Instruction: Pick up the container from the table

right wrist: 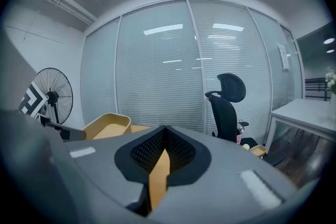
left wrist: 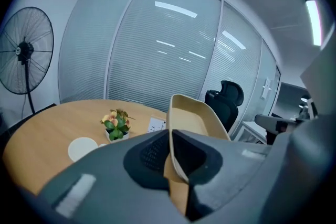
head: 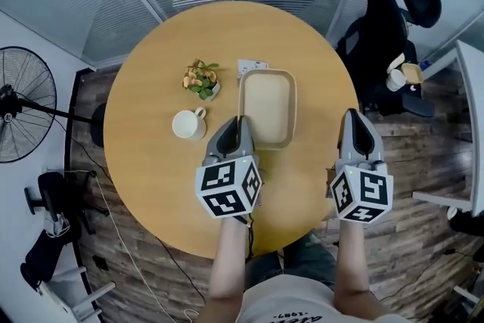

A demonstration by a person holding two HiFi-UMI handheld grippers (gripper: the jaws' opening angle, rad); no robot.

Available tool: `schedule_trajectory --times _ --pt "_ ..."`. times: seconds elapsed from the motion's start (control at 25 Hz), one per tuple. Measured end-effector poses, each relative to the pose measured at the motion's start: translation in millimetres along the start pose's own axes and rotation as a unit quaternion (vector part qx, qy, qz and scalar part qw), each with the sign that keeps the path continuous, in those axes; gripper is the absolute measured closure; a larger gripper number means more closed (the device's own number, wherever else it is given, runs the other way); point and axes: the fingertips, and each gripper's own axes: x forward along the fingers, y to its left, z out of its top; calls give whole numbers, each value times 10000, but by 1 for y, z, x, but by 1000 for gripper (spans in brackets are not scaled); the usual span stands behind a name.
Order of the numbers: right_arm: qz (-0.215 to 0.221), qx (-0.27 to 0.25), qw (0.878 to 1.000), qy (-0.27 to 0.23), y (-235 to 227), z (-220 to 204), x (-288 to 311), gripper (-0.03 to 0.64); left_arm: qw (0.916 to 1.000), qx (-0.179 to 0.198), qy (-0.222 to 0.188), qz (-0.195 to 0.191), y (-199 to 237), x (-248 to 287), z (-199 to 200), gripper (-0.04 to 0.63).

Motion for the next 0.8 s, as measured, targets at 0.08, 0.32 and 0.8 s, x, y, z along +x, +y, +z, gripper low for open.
schedule_trajectory --times 0.08,0.32,0.8 --pt "33 -29 9999 -97 9 10 -3 594 9999 -32 -116 22 8 -10 10 577" --pt "135 -93 9991 -394 34 41 -13 594 9985 -30 -538 105 25 -46 45 577" --pt "318 -218 9951 -913 61 88 -39 594 9918 58 -1261 221 35 -104 98 577"
